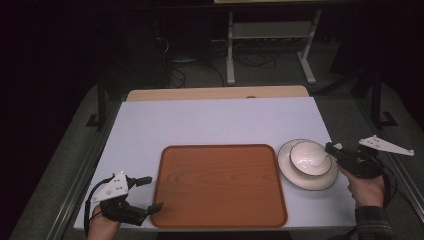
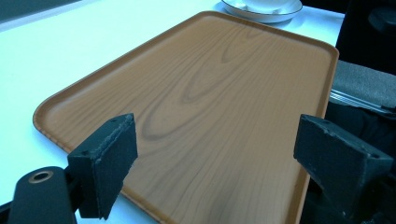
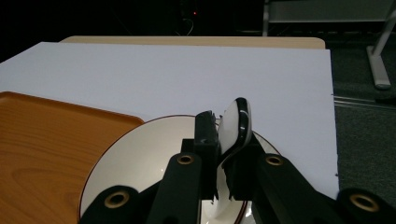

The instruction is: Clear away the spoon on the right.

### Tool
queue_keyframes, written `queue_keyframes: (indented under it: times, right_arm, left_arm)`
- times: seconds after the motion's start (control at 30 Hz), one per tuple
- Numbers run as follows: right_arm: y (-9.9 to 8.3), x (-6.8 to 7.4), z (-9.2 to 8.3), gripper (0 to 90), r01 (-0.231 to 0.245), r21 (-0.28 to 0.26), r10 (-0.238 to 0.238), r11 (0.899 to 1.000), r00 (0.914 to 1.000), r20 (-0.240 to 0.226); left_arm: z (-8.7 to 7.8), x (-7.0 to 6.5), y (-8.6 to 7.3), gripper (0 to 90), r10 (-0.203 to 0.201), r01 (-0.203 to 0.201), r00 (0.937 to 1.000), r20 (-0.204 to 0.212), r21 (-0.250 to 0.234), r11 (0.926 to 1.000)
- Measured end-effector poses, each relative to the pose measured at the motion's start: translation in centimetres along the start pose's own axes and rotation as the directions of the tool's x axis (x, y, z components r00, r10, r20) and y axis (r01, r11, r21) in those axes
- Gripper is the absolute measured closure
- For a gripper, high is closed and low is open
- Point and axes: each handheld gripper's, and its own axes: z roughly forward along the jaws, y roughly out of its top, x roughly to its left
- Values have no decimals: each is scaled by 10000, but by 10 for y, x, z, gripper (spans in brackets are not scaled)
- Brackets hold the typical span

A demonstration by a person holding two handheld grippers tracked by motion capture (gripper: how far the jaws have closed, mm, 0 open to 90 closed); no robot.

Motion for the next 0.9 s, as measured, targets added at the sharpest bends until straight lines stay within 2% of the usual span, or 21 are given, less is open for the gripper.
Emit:
queue_keyframes:
  times: [0.43, 0.7, 0.9]
  right_arm:
    - [7, 3, -6, 838, 156, -409, -167, 9990, 9995, -279]
    - [19, 8, -17, 838, 512, -826, -542, 9953, 9980, -340]
    - [26, 16, -23, 838, 857, -909, -899, 9922, 9950, -425]
  left_arm:
    - [-1, 0, 0, 131, -8, 8, 10000, -21, -38, 10000]
    - [-2, 0, 0, 131, 9, -8, 10000, 13, -72, 10000]
    - [-2, 0, 0, 131, 7, -6, 10000, 36, -80, 10000]
